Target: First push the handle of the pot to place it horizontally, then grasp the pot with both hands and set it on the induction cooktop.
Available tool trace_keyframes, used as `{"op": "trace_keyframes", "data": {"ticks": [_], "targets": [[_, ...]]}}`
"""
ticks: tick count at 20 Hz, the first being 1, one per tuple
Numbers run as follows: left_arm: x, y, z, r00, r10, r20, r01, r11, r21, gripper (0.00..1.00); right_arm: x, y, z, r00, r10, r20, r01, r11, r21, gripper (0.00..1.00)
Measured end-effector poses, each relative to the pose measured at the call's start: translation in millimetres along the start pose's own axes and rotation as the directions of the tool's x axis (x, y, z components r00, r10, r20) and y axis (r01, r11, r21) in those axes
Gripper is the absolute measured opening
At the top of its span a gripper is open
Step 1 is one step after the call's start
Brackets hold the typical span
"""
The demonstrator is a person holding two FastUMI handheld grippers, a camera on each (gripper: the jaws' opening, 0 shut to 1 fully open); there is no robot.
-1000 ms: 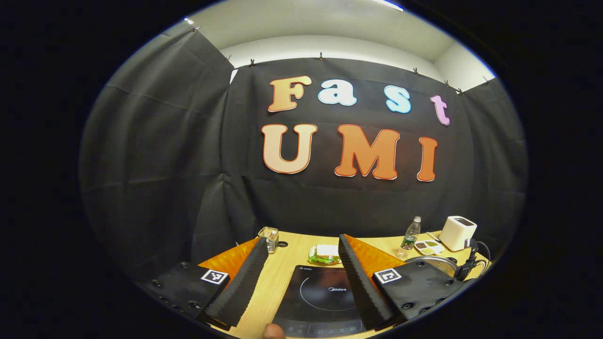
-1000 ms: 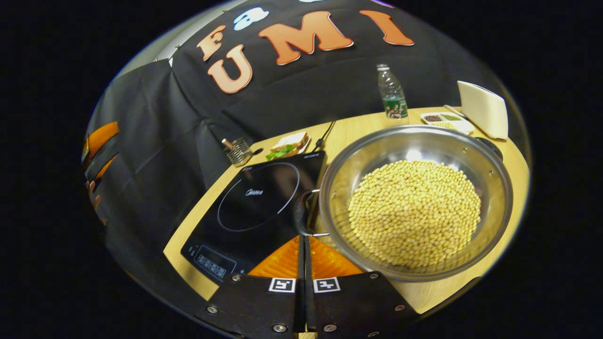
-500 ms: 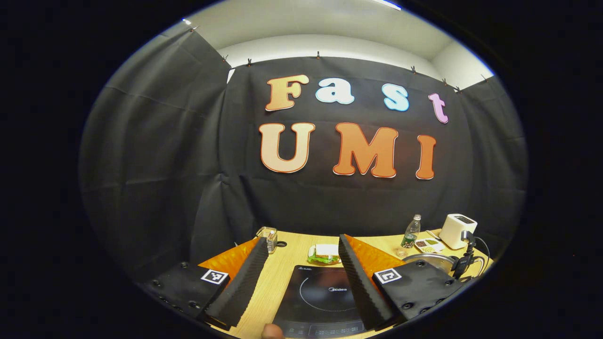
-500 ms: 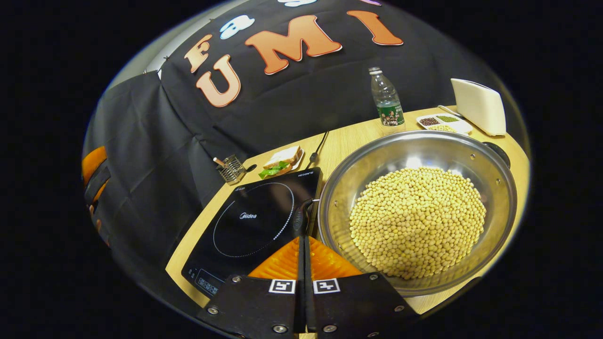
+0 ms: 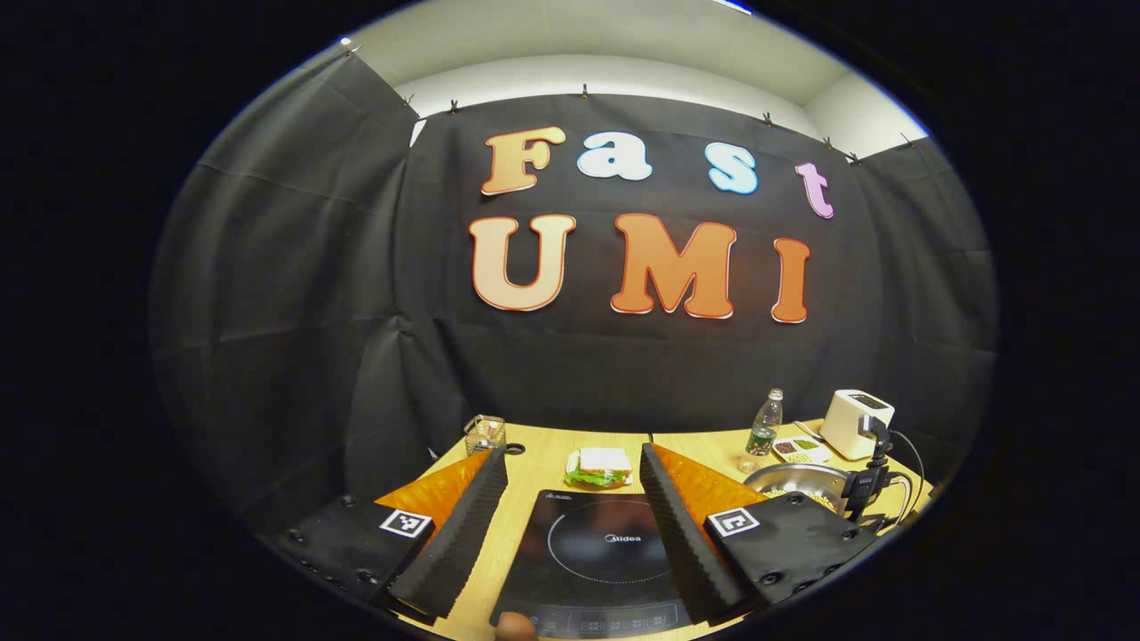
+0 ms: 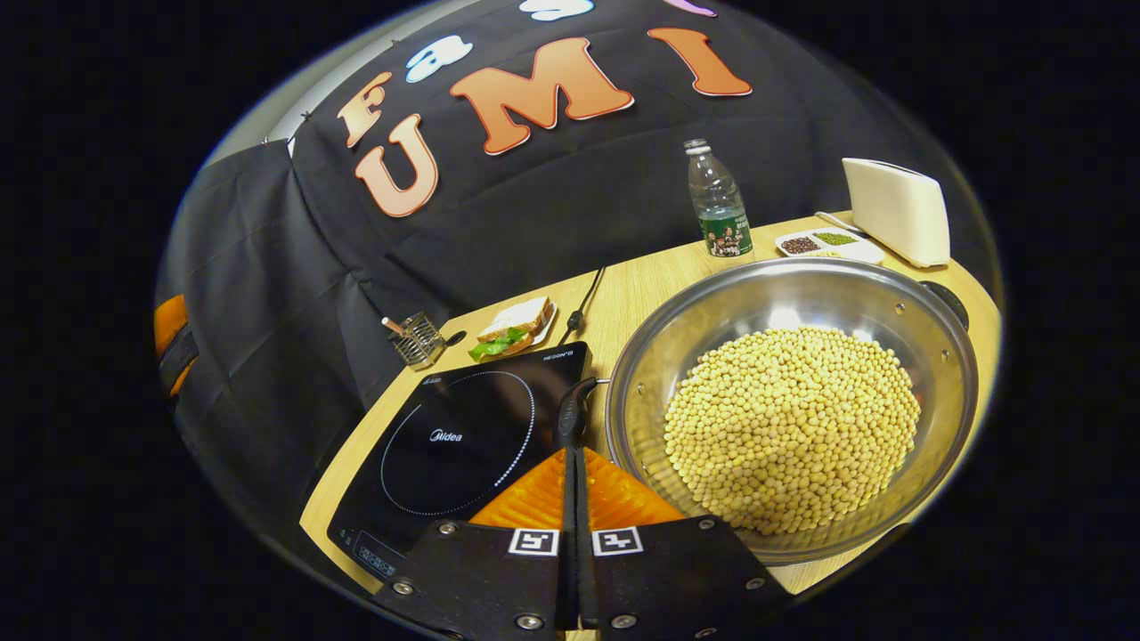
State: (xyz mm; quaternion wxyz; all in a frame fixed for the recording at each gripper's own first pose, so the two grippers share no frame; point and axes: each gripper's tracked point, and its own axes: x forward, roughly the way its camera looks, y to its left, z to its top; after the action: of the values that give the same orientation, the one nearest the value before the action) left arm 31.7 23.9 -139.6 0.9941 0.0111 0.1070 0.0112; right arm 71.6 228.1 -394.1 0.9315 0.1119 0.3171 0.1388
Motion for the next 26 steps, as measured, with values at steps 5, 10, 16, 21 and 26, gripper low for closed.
{"op": "trace_keyframes", "data": {"ticks": [5, 10, 16, 21, 26], "targets": [[21.7, -49.9, -29.7, 0.994, -0.088, -0.07, 0.088, 0.996, -0.006, 0.97, -28.6, 21.5, 11.4, 0.995, 0.1, -0.02, -0.1, 0.995, 0.001, 0.0], [49.8, -127.6, -73.1, 0.954, -0.237, -0.182, 0.227, 0.971, -0.076, 0.97, -90.2, -44.4, 101.5, 0.977, -0.005, 0.214, 0.024, 0.996, -0.085, 0.0], [83.5, -188.1, -105.2, 0.921, -0.294, -0.257, 0.285, 0.956, -0.07, 0.98, -142.0, -162.0, 164.3, 0.919, -0.207, 0.334, 0.221, 0.975, -0.002, 0.0], [108.4, -223.0, -138.5, 0.887, -0.312, -0.341, 0.309, 0.949, -0.063, 0.98, -148.3, -225.3, 174.0, 0.898, -0.297, 0.326, 0.301, 0.953, 0.039, 0.16], [128.3, -234.5, -177.3, 0.854, -0.28, -0.439, 0.289, 0.956, -0.048, 0.98, -128.2, -259.7, 159.5, 0.9, -0.34, 0.273, 0.345, 0.938, 0.028, 0.74]]}}
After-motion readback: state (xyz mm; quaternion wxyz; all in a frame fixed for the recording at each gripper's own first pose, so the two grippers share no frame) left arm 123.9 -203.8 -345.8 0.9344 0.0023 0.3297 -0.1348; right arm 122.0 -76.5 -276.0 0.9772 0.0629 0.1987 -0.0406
